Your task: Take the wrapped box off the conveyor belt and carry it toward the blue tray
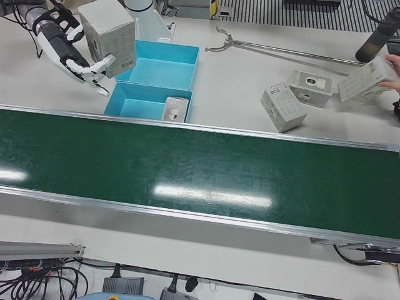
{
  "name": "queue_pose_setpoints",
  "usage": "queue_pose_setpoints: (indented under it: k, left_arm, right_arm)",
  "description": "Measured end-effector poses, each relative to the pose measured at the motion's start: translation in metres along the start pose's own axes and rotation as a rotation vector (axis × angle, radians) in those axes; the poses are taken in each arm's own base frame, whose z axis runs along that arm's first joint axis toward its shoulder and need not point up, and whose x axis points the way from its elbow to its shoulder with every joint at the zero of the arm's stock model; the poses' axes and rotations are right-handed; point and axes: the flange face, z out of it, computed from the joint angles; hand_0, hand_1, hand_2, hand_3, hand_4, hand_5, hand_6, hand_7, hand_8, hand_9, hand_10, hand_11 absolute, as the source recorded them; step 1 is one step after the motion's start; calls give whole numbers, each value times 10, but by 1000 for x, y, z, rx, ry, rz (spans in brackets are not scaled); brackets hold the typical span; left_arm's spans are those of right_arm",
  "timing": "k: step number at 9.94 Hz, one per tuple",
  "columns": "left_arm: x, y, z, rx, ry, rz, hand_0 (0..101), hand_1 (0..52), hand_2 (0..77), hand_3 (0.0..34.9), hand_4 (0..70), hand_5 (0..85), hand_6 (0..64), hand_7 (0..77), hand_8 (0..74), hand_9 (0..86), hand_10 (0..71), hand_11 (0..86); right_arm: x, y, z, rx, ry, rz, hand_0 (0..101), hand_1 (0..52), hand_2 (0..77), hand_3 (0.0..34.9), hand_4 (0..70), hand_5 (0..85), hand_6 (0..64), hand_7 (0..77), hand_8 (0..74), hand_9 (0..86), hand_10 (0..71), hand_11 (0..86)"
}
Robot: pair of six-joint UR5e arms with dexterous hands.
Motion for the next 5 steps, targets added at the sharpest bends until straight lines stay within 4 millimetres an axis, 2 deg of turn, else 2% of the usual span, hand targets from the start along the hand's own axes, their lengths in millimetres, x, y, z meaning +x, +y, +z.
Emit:
queue_pose_setpoints:
  k: [1, 2, 3, 4, 5]
  left_arm:
    - [0, 0, 0, 0, 0, 0, 0, 0, 11, 0, 0, 11, 5, 5, 5, 0, 5, 5]
    - [0, 0, 0, 0, 0, 0, 0, 0, 11, 0, 0, 11, 5, 5, 5, 0, 5, 5]
    - [0, 0, 0, 0, 0, 0, 0, 0, 11, 0, 0, 11, 5, 5, 5, 0, 5, 5]
    - [0, 0, 0, 0, 0, 0, 0, 0, 11, 0, 0, 11, 5, 5, 5, 5, 0, 5]
    - [0, 0, 0, 0, 0, 0, 0, 0, 5, 0, 0, 11, 5, 5, 5, 0, 5, 5]
  right_arm:
    - [1, 5, 0, -11, 6, 5, 490, 22, 256, 0, 120, 300, 338, 240, 180, 747, 0, 93]
    - [1, 8, 0, -18, 11, 7, 490, 22, 256, 0, 120, 300, 338, 240, 180, 747, 0, 93]
    - [1, 10, 0, -22, 14, 9, 485, 207, 11, 40, 104, 245, 76, 125, 0, 22, 0, 11]
    - [1, 12, 0, -26, 16, 11, 484, 76, 11, 53, 104, 245, 16, 125, 0, 38, 0, 5]
    - [1, 14, -1, -32, 16, 13, 485, 136, 11, 62, 104, 245, 71, 125, 16, 38, 0, 5]
